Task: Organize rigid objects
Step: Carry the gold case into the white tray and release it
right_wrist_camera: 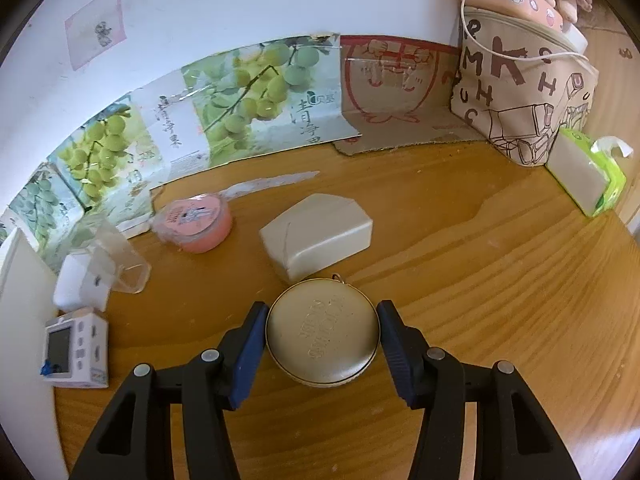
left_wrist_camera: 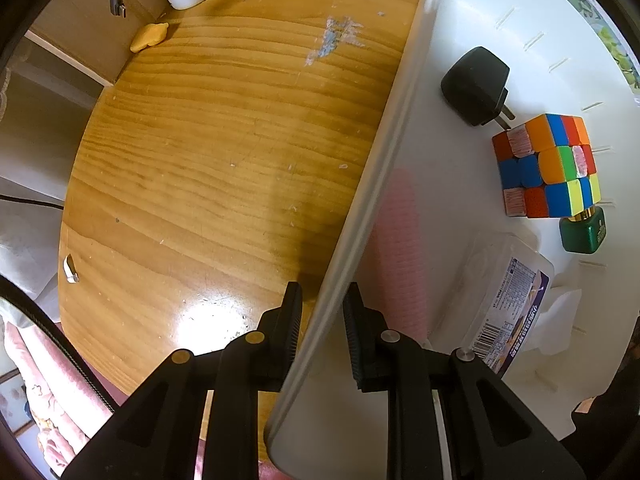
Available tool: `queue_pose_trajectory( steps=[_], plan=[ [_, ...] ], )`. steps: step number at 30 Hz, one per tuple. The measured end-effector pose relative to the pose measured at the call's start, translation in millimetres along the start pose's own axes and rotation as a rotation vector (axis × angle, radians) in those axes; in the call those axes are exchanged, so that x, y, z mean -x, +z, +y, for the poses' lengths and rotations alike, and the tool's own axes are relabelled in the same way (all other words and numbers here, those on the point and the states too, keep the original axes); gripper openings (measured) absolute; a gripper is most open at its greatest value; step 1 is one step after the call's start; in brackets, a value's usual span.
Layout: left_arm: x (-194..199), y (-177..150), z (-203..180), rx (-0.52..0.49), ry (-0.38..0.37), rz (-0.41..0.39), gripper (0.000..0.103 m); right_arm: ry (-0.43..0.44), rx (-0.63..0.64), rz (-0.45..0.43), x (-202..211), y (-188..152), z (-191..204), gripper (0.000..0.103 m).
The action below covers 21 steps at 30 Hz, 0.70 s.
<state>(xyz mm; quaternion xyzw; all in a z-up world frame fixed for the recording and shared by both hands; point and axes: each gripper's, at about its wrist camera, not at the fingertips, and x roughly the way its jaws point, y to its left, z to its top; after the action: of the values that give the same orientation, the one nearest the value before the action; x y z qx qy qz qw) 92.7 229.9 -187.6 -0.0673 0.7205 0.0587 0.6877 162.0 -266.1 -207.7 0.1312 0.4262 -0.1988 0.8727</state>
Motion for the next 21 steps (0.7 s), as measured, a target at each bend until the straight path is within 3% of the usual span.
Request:
queue_pose_trajectory(
  steps=[10,21],
  plan=[
    [2.0,-4.4,0.4,-0.035,-0.022,-0.014,0.023,0.087,0.048,0.028,38.7,-24.0,35.6,0.055],
    [3.1,-5.3,-9.1,-0.148,-0.023,-0.005,0.023,0.259,0.170,0.012,106.2,-69.5,98.6,0.055]
  ],
)
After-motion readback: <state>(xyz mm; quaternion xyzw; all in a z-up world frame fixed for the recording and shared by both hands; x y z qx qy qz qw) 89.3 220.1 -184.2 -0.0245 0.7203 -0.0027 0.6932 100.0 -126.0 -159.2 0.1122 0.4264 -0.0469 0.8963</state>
